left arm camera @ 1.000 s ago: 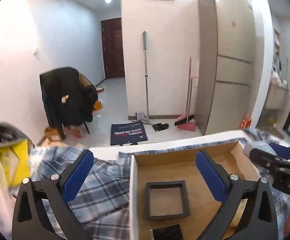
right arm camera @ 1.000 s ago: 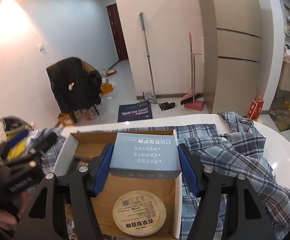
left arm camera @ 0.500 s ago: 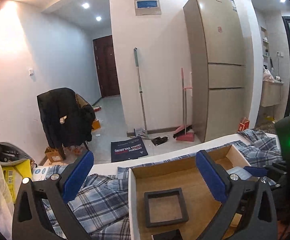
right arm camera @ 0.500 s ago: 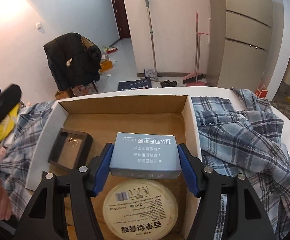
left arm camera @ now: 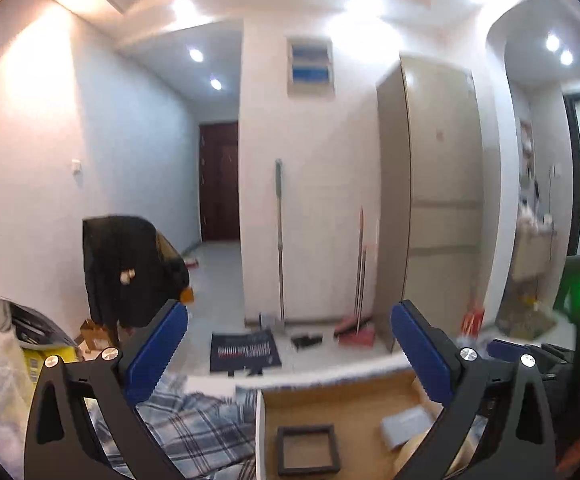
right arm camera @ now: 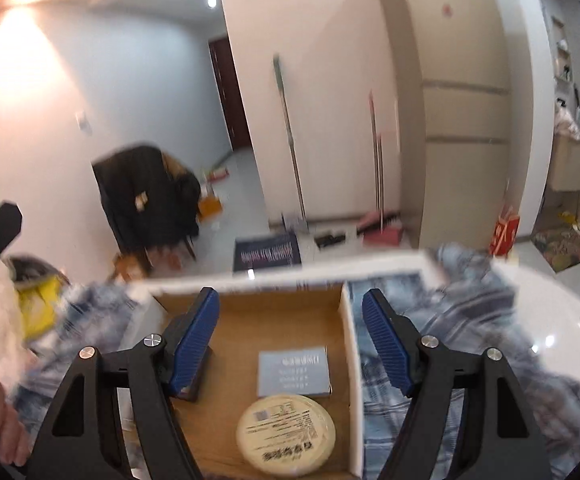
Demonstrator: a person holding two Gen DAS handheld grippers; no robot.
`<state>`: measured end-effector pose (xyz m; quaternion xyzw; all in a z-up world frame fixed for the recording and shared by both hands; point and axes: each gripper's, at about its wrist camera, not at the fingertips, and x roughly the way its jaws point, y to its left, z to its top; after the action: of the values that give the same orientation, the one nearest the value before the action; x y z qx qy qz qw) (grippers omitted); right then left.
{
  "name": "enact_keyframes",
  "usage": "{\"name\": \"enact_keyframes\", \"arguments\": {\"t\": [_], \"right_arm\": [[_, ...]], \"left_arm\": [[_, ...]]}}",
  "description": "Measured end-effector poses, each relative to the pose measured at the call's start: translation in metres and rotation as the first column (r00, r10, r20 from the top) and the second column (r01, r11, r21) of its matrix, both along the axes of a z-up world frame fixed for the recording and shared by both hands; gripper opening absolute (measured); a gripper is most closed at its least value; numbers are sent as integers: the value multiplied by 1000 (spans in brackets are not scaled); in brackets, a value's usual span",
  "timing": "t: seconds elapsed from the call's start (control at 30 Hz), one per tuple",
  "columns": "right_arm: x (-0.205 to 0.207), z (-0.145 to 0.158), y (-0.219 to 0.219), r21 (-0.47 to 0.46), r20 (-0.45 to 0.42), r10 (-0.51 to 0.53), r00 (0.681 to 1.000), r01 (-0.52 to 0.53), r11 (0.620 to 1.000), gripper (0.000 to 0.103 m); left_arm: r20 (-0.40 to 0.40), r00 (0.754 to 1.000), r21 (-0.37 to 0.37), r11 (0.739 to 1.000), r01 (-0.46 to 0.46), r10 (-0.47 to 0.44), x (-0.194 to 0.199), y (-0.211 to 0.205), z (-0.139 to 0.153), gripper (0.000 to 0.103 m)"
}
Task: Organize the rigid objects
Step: 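Lower the grey-blue printed box into the cardboard box and open the right gripper, then withdraw both grippers up and away from the cardboard box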
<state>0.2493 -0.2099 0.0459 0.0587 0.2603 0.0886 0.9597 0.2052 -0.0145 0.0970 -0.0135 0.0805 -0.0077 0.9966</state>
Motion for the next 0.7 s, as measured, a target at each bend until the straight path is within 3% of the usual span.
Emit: {"name": "enact_keyframes", "arguments": {"t": [0.13, 0.3, 0.53, 0.63, 0.7], "right_arm": [[-49, 45, -6, -33, 78, 31, 997, -28, 999, 81], [-120, 65, -12, -63, 156, 64, 986, -54, 997, 89], [-190, 60, -12, -68, 222, 105, 969, -92, 993, 102], [-198, 48, -9, -124, 276, 61, 959, -27, 992, 102], [-189, 36, -8, -159, 241, 6, 970, 33, 987, 102]], "left_arm": [[109, 994, 25, 1000, -5, 2, -55, 3, 35, 103], [186, 982, 14, 1000, -24, 21, -126, 12, 53, 103], [227, 974, 4, 1000, 0, -1, -212, 14, 43, 103], [257, 966, 70, 997, -42, 23, -223, 5, 27, 103], [250, 966, 106, 990, -93, 64, -224, -1, 19, 103]]}}
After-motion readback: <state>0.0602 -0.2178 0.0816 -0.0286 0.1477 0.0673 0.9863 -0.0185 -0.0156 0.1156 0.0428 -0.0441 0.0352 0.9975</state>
